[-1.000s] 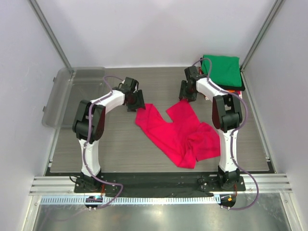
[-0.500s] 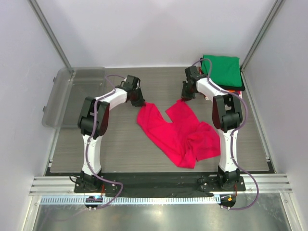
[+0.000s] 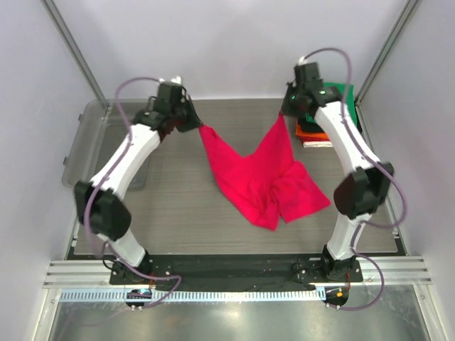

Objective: Fold and stack the t-shirts

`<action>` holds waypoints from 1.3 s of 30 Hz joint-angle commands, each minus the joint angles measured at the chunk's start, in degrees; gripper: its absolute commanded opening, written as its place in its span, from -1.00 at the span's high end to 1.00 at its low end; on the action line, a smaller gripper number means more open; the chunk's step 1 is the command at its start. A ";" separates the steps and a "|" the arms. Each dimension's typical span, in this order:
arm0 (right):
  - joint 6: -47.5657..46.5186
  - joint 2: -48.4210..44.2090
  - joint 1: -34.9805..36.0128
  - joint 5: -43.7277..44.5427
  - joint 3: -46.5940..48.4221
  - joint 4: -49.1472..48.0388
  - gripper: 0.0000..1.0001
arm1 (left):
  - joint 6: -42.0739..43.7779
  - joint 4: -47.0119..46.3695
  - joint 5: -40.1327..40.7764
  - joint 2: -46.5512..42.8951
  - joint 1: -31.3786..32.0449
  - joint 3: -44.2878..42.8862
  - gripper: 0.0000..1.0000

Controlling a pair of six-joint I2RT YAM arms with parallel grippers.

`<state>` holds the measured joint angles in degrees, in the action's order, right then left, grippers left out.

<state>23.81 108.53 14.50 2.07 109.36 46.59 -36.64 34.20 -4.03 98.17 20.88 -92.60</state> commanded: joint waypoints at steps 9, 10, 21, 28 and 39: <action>1.50 -33.19 -0.97 12.33 12.01 7.55 0.98 | 8.25 16.68 11.58 -27.21 -0.41 -16.74 0.99; 1.33 -36.95 -0.97 13.04 12.10 7.55 0.98 | 8.78 17.04 12.29 -28.63 -0.41 -17.09 1.00; -4.12 -56.84 -0.97 12.96 14.73 6.24 0.98 | 10.89 16.61 12.56 -47.80 -0.41 -17.53 1.00; -7.98 -56.42 -0.88 12.96 22.82 7.73 0.98 | 11.77 17.83 13.17 -48.69 -0.41 -23.58 1.00; -9.05 -32.44 -0.88 16.74 14.32 3.54 0.98 | 10.89 19.69 23.10 -30.52 -0.58 -18.87 1.00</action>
<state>16.38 63.94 13.67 17.47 129.95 52.25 -26.50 52.71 13.15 60.77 20.80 -116.22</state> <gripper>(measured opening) 0.042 0.005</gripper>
